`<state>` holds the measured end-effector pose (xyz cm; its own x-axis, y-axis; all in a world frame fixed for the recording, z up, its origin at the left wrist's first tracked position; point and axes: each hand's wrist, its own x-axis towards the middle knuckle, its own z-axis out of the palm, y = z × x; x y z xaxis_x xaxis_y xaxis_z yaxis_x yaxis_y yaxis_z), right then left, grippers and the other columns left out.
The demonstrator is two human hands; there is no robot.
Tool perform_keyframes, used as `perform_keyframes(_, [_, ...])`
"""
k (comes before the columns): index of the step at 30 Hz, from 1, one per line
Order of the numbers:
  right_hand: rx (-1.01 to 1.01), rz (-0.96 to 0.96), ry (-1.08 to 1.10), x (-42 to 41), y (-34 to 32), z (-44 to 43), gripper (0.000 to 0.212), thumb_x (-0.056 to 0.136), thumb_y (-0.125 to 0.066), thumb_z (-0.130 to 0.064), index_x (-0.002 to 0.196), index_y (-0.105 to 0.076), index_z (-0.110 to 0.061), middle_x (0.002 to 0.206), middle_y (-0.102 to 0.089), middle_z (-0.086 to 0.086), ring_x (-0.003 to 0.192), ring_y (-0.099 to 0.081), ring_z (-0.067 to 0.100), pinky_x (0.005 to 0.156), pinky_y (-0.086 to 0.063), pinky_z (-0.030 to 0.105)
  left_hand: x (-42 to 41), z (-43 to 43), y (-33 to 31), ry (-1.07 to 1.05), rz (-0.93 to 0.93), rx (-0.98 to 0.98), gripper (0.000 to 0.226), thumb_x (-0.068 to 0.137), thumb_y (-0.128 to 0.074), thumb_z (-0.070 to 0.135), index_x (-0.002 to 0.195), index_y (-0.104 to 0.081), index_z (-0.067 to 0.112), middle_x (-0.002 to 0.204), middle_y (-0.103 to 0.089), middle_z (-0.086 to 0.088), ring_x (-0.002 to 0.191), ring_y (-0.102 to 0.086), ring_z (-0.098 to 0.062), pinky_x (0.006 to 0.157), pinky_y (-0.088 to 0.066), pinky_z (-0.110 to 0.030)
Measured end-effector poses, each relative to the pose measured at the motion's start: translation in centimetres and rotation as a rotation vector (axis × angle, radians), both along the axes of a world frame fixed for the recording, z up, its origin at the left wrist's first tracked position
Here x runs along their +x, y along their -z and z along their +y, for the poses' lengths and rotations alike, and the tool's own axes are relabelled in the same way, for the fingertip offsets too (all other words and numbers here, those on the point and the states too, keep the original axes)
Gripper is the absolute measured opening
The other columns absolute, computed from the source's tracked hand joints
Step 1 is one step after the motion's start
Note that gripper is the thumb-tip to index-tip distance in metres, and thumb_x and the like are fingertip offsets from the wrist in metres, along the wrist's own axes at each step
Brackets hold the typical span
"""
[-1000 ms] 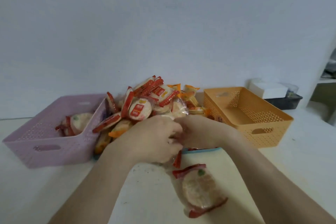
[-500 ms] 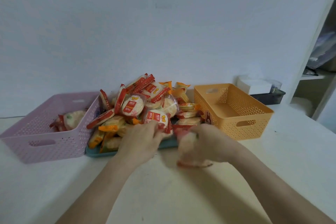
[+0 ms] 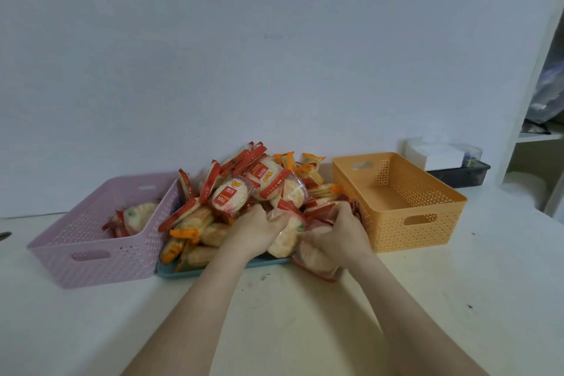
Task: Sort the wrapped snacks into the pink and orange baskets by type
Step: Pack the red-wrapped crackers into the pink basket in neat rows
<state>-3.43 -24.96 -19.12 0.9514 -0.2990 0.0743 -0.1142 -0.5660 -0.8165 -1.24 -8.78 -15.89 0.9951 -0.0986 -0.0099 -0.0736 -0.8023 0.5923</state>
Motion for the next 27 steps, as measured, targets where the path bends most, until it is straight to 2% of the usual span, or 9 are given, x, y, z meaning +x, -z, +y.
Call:
perform_keyframes(2, [0.236,-0.086,-0.002,-0.3,-0.3,0.0,0.064,0.067,-0.087,-0.033,0.114,-0.046,-0.018,0.11,-0.056,-0.004,0.102,-0.055,0.016,0.084,-0.044,0.028,-0.2,0.0,0.0,0.025,0.067,-0.019,0.052,0.088,-0.047,0.062,0.087,-0.057,0.011,0.094,-0.061,-0.005,0.085,-0.058,-0.019,0.082,-0.048,-0.037])
perform_keyframes(6, [0.424,-0.14,-0.028,-0.6,-0.3,-0.5,0.063,0.069,-0.086,-0.026,0.124,-0.056,-0.018,0.113,-0.055,-0.009,0.111,-0.052,0.014,0.094,-0.045,0.029,-0.6,-0.2,0.4,0.048,0.049,-0.029,0.085,0.066,-0.037,0.086,0.096,-0.061,0.01,0.116,-0.06,-0.011,0.103,-0.058,-0.025,0.09,-0.05,-0.043])
perform_keyframes(8, [0.526,-0.104,-0.077,-0.7,-0.7,-1.0,0.067,0.068,-0.086,-0.025,0.128,-0.058,-0.017,0.12,-0.057,-0.006,0.112,-0.055,0.015,0.097,-0.049,0.036,-1.0,-0.1,0.7,0.027,0.068,-0.209,0.072,0.075,-0.049,0.076,0.11,-0.056,0.013,0.11,-0.06,-0.002,0.099,-0.058,-0.017,0.086,-0.05,-0.037])
perform_keyframes(11, [0.784,-0.091,-0.153,-1.0,-1.3,-2.0,0.063,0.063,-0.087,-0.024,0.121,-0.063,-0.016,0.115,-0.068,0.006,0.1,-0.068,0.026,0.081,-0.059,0.042,-1.3,0.3,0.8,-0.061,0.093,-0.642,0.04,0.082,-0.066,0.051,0.107,-0.055,0.022,0.111,-0.063,0.0,0.1,-0.063,-0.019,0.09,-0.054,-0.044])
perform_keyframes(15, [0.957,-0.041,-0.213,-1.1,-1.5,-1.0,0.051,0.072,-0.08,-0.035,0.116,-0.066,-0.015,0.106,-0.074,0.008,0.096,-0.071,0.029,0.072,-0.059,0.046,-2.8,0.5,0.5,-0.052,0.233,-0.989,0.037,0.083,-0.068,0.044,0.112,-0.066,0.021,0.103,-0.075,0.001,0.096,-0.071,-0.019,0.09,-0.055,-0.042])
perform_keyframes(18, [0.897,-0.063,-0.149,-0.8,-0.9,1.0,0.047,0.078,-0.075,-0.046,0.116,-0.066,-0.018,0.108,-0.074,0.005,0.098,-0.07,0.027,0.083,-0.057,0.052,-4.4,0.4,0.6,-0.046,0.255,-1.025,0.033,0.086,-0.059,0.053,0.11,-0.065,0.032,0.1,-0.075,0.007,0.093,-0.071,-0.016,0.082,-0.057,-0.042])
perform_keyframes(21, [0.643,-0.165,-0.11,-1.0,-1.5,3.2,0.054,0.079,-0.065,-0.06,0.119,-0.062,-0.023,0.115,-0.069,-0.001,0.103,-0.066,0.018,0.091,-0.055,0.044,-5.6,1.0,0.2,0.014,0.287,-1.082,0.038,0.079,-0.067,0.053,0.113,-0.06,0.039,0.11,-0.072,0.007,0.103,-0.068,-0.019,0.088,-0.054,-0.053])
perform_keyframes(23, [0.543,-0.207,-0.171,-1.5,-2.7,4.8,0.046,0.088,-0.053,-0.058,0.118,-0.061,-0.024,0.113,-0.066,-0.006,0.104,-0.062,0.012,0.094,-0.05,0.037,-5.8,1.9,0.0,-0.003,0.182,-1.041,0.047,0.075,-0.077,0.043,0.118,-0.056,0.041,0.111,-0.071,0.009,0.104,-0.067,-0.016,0.09,-0.054,-0.048])
perform_keyframes(27, [0.57,-0.132,-0.379,-1.4,-5.3,7.9,0.045,0.087,-0.046,-0.052,0.113,-0.06,-0.019,0.098,-0.06,-0.008,0.089,-0.056,0.009,0.077,-0.044,0.03,-5.7,5.2,-1.5,-0.146,-0.037,-1.126,0.041,0.075,-0.076,0.03,0.113,-0.063,0.033,0.103,-0.074,0.003,0.1,-0.069,-0.02,0.086,-0.054,-0.039])
